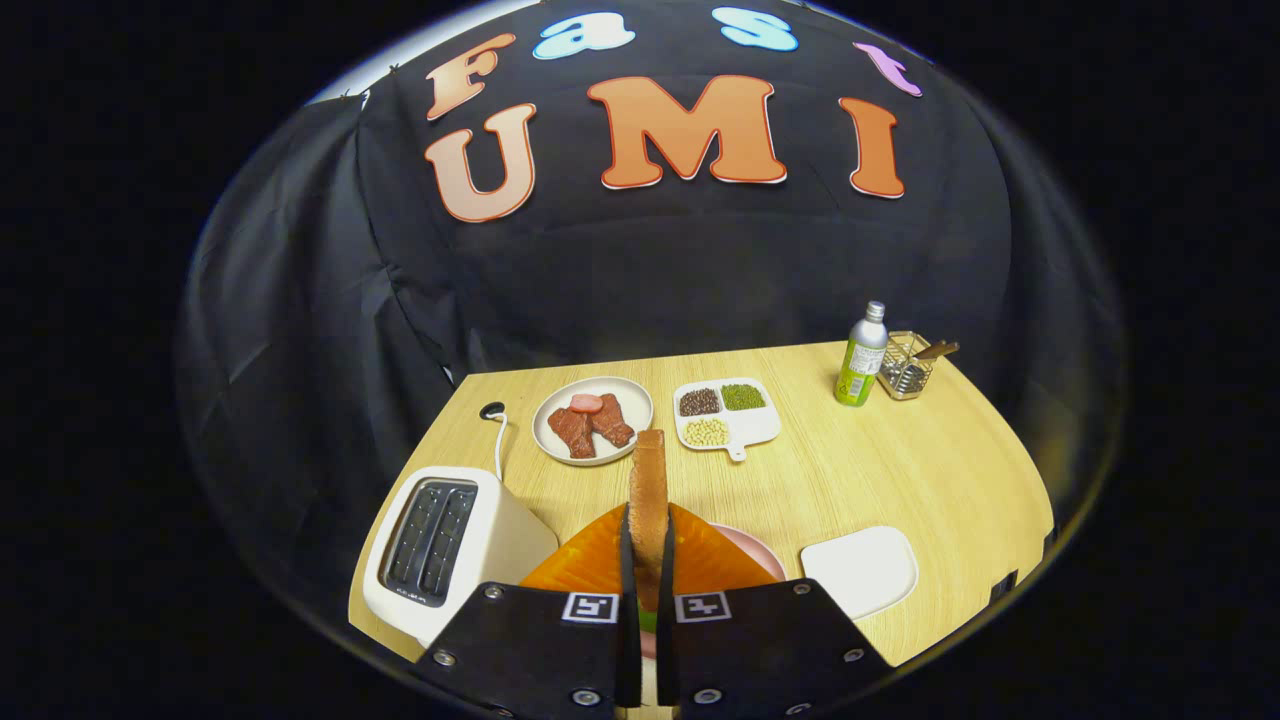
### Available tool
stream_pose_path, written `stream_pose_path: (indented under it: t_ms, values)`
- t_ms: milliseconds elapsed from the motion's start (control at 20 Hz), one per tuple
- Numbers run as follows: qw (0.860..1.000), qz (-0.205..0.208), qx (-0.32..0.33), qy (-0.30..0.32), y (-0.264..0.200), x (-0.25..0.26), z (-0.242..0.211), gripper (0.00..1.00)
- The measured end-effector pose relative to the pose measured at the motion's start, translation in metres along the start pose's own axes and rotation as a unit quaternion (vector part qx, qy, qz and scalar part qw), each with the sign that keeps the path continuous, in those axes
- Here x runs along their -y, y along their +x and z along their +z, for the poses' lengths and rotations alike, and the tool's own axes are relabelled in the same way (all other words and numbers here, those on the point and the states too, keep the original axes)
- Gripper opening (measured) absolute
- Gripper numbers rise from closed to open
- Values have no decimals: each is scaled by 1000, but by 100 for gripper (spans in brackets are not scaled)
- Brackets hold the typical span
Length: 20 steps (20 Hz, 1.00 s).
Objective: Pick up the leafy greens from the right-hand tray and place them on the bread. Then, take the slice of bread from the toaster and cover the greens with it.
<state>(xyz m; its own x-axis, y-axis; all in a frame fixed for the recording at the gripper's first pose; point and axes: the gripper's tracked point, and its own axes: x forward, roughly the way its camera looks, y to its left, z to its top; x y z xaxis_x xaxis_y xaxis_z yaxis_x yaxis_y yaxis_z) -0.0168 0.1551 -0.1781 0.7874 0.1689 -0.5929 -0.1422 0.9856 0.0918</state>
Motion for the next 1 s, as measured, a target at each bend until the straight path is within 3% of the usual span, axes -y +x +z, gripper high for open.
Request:
stream_pose_path:
  t_ms: [800,1000]
  values:
    - [991,94,-95,32,48,-8,-76,6]
    - [989,87,-115,42,52,6,-89,6]
